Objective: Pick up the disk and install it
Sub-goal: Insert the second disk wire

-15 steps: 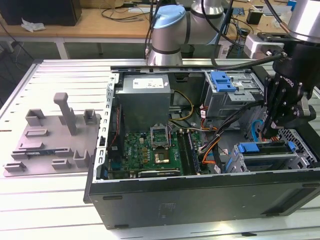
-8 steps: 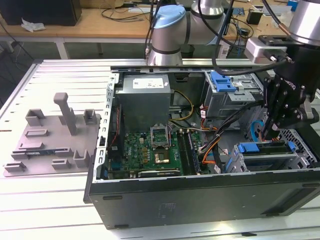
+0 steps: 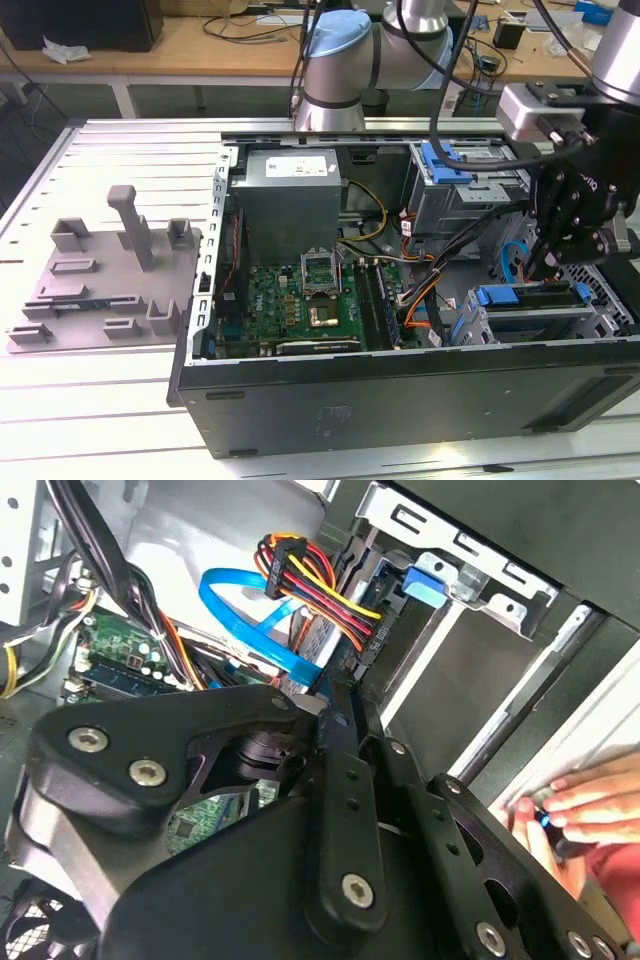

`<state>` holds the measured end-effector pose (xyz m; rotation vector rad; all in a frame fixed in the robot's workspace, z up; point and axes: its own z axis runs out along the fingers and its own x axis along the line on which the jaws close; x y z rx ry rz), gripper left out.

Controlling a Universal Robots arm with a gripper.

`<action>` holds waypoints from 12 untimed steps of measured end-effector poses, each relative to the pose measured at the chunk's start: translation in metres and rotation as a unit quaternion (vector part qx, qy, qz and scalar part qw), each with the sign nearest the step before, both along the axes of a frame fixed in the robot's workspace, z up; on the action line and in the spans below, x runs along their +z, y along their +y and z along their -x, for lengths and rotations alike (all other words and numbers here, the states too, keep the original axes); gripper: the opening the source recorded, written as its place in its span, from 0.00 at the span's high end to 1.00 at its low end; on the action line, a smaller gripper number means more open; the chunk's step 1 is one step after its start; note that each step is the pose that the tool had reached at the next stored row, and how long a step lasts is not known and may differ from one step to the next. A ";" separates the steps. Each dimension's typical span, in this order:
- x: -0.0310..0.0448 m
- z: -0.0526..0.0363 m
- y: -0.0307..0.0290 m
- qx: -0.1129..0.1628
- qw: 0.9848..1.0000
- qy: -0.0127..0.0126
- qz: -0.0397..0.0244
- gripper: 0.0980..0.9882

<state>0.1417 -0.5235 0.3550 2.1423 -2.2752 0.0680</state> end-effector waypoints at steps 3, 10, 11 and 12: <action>-0.0001 0.0000 -0.0035 0.000 1.000 0.000 -0.008 0.93; 0.0000 0.0000 -0.0045 0.001 1.000 0.000 -0.009 0.93; 0.0000 0.0000 -0.0049 0.001 1.000 0.000 -0.009 0.93; 0.0000 0.0000 -0.0052 0.001 1.000 0.000 -0.009 0.93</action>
